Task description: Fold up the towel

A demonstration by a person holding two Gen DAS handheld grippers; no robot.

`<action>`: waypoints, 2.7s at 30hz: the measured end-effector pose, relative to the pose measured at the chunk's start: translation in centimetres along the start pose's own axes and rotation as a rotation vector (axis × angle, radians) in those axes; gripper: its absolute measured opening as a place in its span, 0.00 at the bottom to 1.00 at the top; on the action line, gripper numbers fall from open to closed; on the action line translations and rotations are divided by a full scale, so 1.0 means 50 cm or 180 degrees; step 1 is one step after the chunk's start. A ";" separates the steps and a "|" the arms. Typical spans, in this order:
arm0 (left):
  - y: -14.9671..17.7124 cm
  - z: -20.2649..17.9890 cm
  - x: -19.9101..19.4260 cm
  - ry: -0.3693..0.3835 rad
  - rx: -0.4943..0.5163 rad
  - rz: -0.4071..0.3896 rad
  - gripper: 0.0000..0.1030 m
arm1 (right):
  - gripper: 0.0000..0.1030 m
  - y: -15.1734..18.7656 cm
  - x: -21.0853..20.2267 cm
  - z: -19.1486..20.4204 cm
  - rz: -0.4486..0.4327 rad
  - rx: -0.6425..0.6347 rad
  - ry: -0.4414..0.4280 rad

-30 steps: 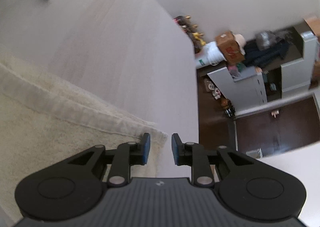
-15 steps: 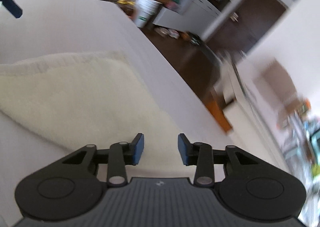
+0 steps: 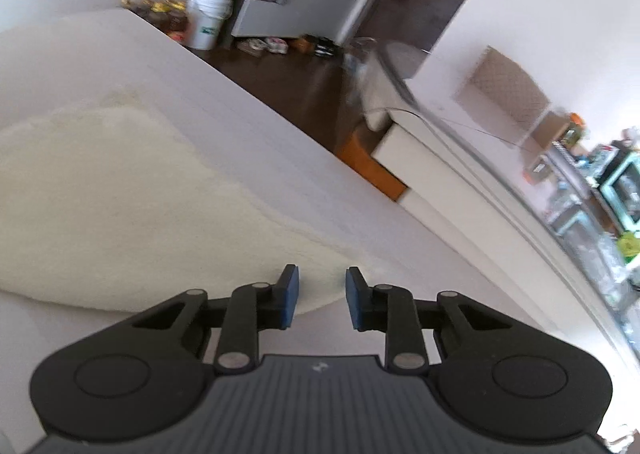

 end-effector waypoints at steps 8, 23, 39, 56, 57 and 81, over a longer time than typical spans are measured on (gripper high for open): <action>-0.009 0.019 -0.016 0.0103 -0.0086 -0.0065 0.93 | 0.35 0.041 -0.130 0.055 -0.0446 0.0169 -0.0218; -0.055 0.090 -0.050 -0.0055 0.0141 -0.0320 0.93 | 0.53 0.063 -0.359 0.365 -0.1161 0.0298 -0.1281; -0.023 0.130 -0.068 -0.0034 0.0038 -0.0333 0.93 | 0.49 0.027 -0.275 0.478 -0.0853 -0.0275 -0.1114; -0.075 0.106 -0.037 0.0086 0.0345 -0.0395 0.93 | 0.12 0.074 -0.364 0.359 -0.0959 -0.0238 -0.1163; -0.087 0.105 -0.027 0.0097 0.0371 -0.0400 0.93 | 0.12 0.077 -0.375 0.345 -0.0984 -0.0236 -0.1158; -0.149 0.088 0.157 0.0350 0.0834 0.0153 0.94 | 0.12 0.087 -0.401 0.214 -0.1039 -0.0310 -0.1384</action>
Point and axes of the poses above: each gripper's, at about its wrist camera, not at the fingertips, and x roughly the way its jaws point, z to its left, y to its underside, the point moved 1 cm from there along x, roughly the way its jaws point, and after that the axes turned 4 degrees about -x, right-handed, at the moved point
